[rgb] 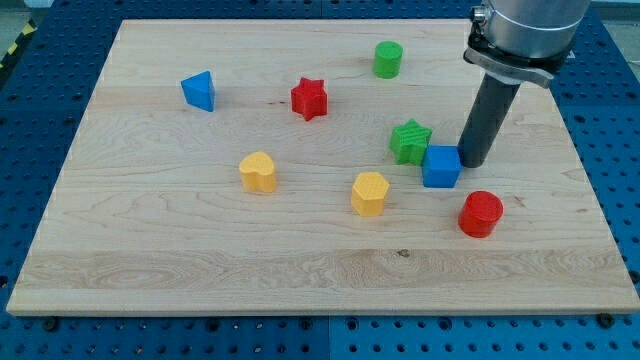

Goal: Move the blue cube in between the hexagon and red star

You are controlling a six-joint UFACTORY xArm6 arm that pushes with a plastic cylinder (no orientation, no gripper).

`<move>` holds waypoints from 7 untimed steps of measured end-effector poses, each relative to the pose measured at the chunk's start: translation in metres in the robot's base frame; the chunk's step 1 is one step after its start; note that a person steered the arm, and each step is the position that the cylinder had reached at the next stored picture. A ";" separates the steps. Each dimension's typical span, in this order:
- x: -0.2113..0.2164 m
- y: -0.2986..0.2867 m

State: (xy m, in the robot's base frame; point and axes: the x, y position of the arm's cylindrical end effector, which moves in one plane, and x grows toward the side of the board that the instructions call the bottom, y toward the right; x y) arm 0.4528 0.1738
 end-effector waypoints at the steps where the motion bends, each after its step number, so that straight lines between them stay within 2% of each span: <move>1: 0.008 -0.010; 2: 0.011 -0.071; 3: 0.011 -0.108; 4: 0.013 -0.088; 5: 0.035 -0.058; 6: 0.054 -0.078; 7: 0.054 -0.132</move>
State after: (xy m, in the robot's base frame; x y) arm 0.5072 0.0422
